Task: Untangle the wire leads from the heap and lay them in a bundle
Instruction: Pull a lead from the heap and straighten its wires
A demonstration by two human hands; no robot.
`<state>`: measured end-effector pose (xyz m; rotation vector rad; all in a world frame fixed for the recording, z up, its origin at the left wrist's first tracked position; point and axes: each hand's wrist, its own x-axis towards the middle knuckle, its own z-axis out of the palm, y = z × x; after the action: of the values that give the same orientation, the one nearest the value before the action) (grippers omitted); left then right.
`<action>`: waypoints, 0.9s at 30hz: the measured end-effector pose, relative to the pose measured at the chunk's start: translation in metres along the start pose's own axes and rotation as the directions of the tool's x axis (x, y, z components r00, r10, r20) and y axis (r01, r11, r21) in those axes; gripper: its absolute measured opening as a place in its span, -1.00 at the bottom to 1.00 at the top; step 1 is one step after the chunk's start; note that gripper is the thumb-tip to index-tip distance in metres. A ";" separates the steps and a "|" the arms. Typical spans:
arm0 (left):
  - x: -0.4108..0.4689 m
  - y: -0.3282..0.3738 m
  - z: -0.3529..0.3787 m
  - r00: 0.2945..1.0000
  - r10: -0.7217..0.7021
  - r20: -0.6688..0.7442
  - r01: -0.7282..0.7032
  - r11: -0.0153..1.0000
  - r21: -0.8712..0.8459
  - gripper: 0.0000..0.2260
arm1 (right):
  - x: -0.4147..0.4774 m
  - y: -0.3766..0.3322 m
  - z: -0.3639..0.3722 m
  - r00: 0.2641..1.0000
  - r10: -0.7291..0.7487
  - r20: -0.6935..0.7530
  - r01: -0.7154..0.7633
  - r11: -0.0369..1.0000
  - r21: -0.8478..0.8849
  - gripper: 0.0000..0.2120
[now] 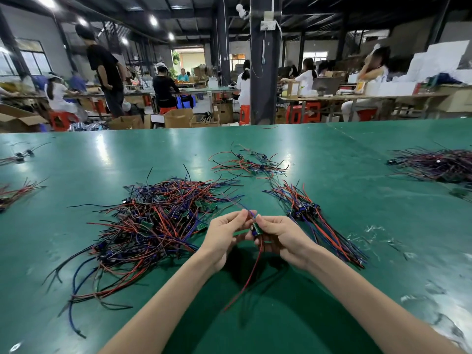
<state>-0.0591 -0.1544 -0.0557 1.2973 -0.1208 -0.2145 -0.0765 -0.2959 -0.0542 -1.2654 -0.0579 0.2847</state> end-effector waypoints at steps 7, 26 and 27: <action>-0.001 0.000 -0.002 1.000 -0.015 -0.004 0.015 1.000 0.000 -0.89 | -0.002 0.002 0.004 0.992 0.088 0.094 -0.087 0.996 -0.017 -0.76; 0.002 -0.005 -0.004 0.994 0.067 -0.086 -0.067 0.998 0.007 -0.92 | -0.006 0.003 0.012 0.996 0.029 -0.085 -0.038 0.993 -0.110 -0.81; 0.002 -0.005 -0.004 0.994 0.064 -0.084 -0.063 0.998 0.011 -0.93 | -0.006 0.003 0.012 0.995 0.020 -0.099 -0.032 0.992 -0.118 -0.81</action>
<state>-0.0567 -0.1523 -0.0616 1.3068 -0.0908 -0.1045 -0.0853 -0.2850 -0.0528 -1.3983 0.0258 0.2443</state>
